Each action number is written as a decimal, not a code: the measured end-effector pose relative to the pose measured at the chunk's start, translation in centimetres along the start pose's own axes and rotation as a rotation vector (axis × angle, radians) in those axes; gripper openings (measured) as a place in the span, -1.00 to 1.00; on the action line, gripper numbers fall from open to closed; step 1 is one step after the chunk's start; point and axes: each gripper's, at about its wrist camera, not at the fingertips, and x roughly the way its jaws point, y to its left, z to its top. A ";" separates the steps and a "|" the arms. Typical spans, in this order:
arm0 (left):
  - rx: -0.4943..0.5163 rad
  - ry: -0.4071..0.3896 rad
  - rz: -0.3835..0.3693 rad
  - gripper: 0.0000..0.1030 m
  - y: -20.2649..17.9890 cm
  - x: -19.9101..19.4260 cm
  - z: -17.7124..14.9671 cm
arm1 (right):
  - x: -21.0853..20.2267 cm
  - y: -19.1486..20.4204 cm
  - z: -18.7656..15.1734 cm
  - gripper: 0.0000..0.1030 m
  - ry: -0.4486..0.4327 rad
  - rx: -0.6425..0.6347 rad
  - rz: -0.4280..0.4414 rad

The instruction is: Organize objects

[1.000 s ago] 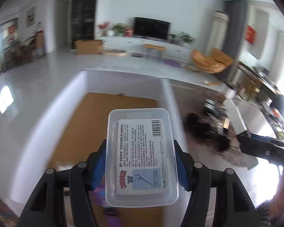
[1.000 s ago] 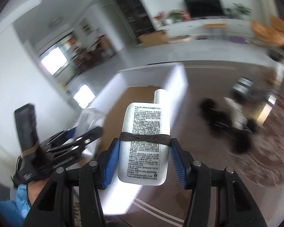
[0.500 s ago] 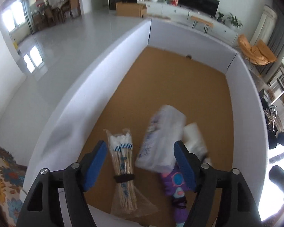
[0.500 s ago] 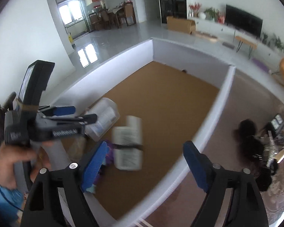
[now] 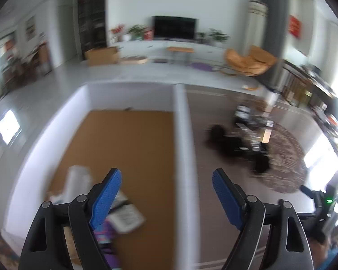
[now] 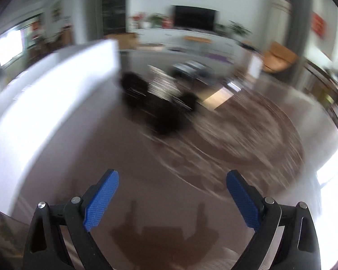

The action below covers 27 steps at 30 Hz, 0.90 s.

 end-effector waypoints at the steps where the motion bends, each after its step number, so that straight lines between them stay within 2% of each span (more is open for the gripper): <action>1: 0.023 -0.005 -0.026 0.60 -1.4 -0.1 0.1 | 0.0 -1.2 -0.7 0.88 0.000 0.028 -0.022; 4: 0.089 -0.013 -0.099 0.62 -5.7 -0.5 0.3 | -0.3 -5.4 -1.9 0.88 0.008 0.158 -0.035; 6: 0.123 -0.002 -0.139 0.78 -8.7 -0.5 -0.1 | -0.7 -6.9 -1.8 0.88 -0.023 0.227 -0.030; 10: 0.169 0.041 -0.200 0.83 -13.0 0.2 -2.2 | -0.5 -7.1 -1.8 0.88 -0.029 0.216 -0.056; 14: 0.212 0.132 -0.209 0.83 -16.0 2.6 -5.0 | 0.2 -6.4 -1.8 0.88 -0.007 0.178 -0.058; 18: 0.227 0.192 -0.204 0.83 -16.7 4.4 -6.9 | 0.0 -5.7 -1.9 0.88 -0.008 0.154 -0.063; 27: 0.194 0.226 -0.159 0.83 -15.2 6.9 -7.8 | 0.3 -5.5 -2.1 0.88 0.002 0.156 -0.059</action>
